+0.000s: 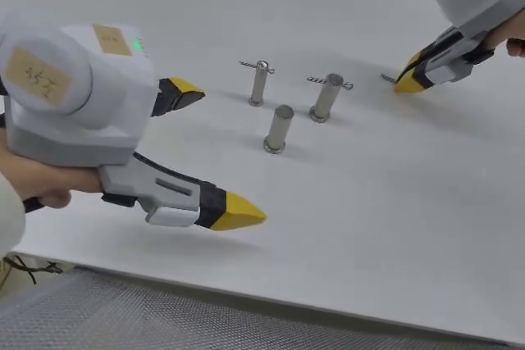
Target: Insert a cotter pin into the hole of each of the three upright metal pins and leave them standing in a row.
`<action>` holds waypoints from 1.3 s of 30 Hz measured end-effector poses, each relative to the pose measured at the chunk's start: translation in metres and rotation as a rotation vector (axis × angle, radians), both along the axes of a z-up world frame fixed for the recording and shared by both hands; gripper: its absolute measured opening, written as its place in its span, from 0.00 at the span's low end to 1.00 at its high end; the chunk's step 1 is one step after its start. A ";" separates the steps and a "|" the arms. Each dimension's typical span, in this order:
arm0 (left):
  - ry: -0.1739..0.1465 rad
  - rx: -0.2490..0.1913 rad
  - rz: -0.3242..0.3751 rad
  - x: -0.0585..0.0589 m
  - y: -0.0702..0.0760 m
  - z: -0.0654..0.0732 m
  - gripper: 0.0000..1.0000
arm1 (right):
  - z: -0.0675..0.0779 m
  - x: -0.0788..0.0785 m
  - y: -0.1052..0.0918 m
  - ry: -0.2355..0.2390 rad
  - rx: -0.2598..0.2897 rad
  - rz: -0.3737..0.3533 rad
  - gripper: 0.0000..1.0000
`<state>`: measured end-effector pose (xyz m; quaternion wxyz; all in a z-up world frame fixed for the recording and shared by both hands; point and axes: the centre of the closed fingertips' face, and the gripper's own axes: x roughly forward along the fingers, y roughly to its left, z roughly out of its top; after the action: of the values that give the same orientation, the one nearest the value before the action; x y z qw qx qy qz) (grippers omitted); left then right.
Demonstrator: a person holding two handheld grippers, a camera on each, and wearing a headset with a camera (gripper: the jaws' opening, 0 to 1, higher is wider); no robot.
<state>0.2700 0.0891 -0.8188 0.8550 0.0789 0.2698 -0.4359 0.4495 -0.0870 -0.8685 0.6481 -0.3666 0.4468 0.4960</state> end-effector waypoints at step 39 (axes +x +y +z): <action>0.050 -0.099 0.043 0.007 -0.002 0.012 0.95 | 0.045 -0.038 -0.007 -0.187 0.074 -0.088 0.02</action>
<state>0.2767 0.0872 -0.8071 0.8600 0.0197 0.2709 -0.4320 0.4112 -0.0945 -0.8237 0.7214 -0.3670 0.3813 0.4467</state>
